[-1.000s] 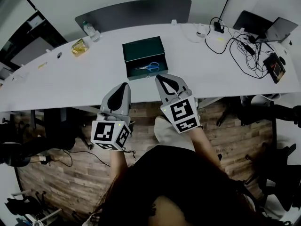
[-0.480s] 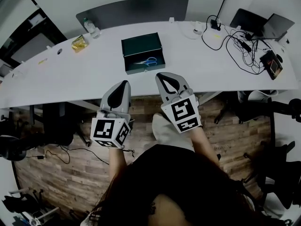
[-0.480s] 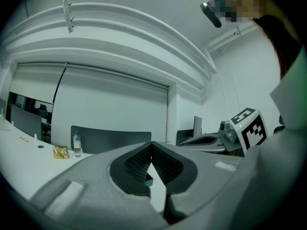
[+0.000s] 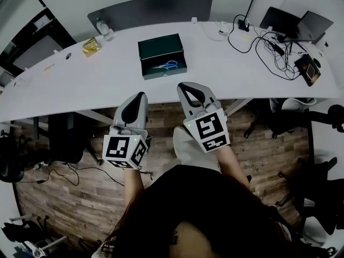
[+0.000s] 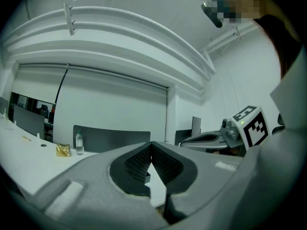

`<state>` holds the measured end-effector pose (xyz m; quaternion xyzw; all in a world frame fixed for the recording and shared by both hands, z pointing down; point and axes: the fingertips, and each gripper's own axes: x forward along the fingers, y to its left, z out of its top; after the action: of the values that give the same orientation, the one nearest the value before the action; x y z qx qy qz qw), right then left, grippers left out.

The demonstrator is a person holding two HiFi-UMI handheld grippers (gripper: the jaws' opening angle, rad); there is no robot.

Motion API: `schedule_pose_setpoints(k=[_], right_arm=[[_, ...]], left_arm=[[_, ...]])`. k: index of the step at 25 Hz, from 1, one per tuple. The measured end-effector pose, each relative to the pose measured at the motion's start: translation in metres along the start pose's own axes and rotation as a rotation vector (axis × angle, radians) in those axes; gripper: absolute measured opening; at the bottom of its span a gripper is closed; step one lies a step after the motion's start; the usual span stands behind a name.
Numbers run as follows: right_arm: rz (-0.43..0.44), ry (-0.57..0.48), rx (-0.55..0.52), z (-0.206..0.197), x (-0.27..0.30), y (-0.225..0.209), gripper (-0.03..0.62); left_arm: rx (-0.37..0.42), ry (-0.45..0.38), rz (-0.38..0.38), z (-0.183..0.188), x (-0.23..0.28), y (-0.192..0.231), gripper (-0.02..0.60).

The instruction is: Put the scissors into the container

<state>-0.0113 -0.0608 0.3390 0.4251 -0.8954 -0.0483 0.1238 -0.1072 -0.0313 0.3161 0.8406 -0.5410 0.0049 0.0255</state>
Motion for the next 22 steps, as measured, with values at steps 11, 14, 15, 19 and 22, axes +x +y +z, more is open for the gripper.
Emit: schedule_pose_setpoints(k=[11, 14, 15, 19, 22], right_arm=[[-0.010, 0.014, 0.001, -0.008, -0.021, 0.007, 0.008], [-0.005, 0.019, -0.004, -0.011, -0.025, 0.008, 0.008], [-0.003, 0.021, -0.005, -0.012, -0.026, 0.009, 0.008], [-0.002, 0.021, -0.006, -0.015, -0.030, 0.008, 0.008], [-0.002, 0.024, -0.004, -0.017, -0.032, 0.007, 0.008]], left_arm=[[-0.010, -0.010, -0.016, -0.004, -0.012, -0.018, 0.011], [-0.020, -0.015, -0.013, -0.006, -0.014, -0.020, 0.011], [-0.024, -0.015, -0.011, -0.006, -0.014, -0.020, 0.011], [-0.034, -0.021, -0.006, -0.009, -0.017, -0.023, 0.011], [-0.034, -0.020, -0.008, -0.011, -0.018, -0.026, 0.011]])
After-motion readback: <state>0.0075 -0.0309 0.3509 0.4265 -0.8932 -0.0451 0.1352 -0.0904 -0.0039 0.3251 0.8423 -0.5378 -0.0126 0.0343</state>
